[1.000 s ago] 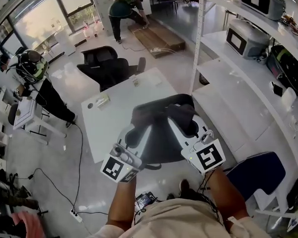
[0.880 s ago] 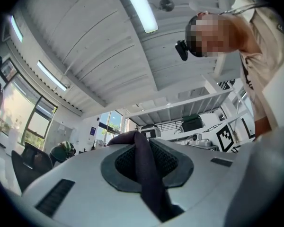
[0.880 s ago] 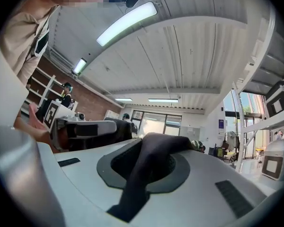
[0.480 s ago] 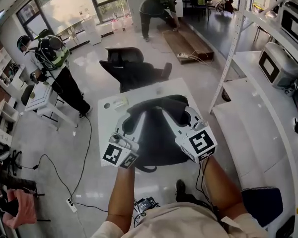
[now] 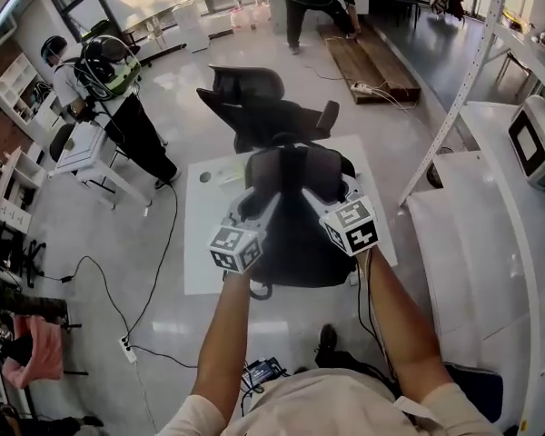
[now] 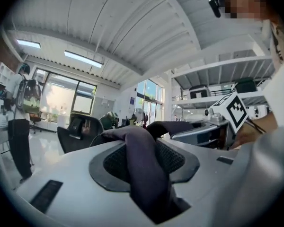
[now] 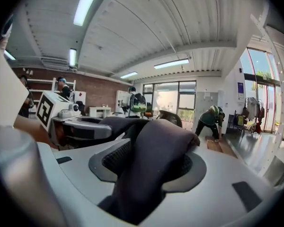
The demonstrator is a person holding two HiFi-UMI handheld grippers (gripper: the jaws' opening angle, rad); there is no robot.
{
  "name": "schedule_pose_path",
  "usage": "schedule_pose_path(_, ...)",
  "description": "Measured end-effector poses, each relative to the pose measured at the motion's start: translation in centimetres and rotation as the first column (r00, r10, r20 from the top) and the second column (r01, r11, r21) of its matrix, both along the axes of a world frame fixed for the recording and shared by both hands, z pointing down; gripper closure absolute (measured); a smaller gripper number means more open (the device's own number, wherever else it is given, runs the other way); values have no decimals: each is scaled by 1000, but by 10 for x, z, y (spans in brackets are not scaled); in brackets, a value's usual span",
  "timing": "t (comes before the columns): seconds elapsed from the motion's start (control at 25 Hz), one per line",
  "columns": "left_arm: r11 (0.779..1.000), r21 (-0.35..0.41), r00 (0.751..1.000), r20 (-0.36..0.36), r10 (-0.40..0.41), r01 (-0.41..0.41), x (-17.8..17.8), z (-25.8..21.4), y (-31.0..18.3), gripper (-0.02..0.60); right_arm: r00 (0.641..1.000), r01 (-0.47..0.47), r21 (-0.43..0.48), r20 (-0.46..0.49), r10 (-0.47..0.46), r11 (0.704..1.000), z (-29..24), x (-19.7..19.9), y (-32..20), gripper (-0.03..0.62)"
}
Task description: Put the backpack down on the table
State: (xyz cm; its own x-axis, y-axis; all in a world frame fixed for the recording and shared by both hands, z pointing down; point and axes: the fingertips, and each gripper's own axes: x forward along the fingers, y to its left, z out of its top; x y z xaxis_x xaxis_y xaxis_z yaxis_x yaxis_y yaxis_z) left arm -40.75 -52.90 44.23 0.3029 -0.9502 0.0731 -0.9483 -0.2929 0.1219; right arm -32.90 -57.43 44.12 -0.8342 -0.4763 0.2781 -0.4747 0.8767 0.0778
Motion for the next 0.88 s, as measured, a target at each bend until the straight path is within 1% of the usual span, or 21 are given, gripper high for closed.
schedule_pose_path(0.12,994,-76,997,25,-74,76,-15,29,2,383,995,-50,-24,-83,48,998,32,11,-6,373)
schedule_pose_path(0.16,991,-90,995,41,-95,98,-19,35,5,336,992,-73,-31,-101,70,997,42,17,-6,361)
schedule_pose_path(0.2,988,-97,992,59,-113,118,-22,40,9,313,989,-96,-37,-116,91,995,51,24,-6,353)
schedule_pose_path(0.28,984,-93,986,89,-142,150,-28,46,18,305,981,-144,-44,-137,137,989,67,38,-6,347)
schedule_pose_path(0.36,983,-83,983,102,-155,164,-30,46,27,304,971,-194,-30,-147,187,981,74,52,-6,344)
schedule_pose_path(0.44,984,-74,983,104,-151,160,-28,44,34,304,967,-215,-21,-144,209,977,73,61,-2,342)
schedule_pose_path(0.6,990,-48,987,101,-128,133,-15,31,52,304,971,-203,-15,-133,200,979,66,65,20,342)
schedule_pose_path(0.88,997,52,993,92,-69,65,13,-13,97,305,981,-182,13,-70,183,983,31,67,73,344)
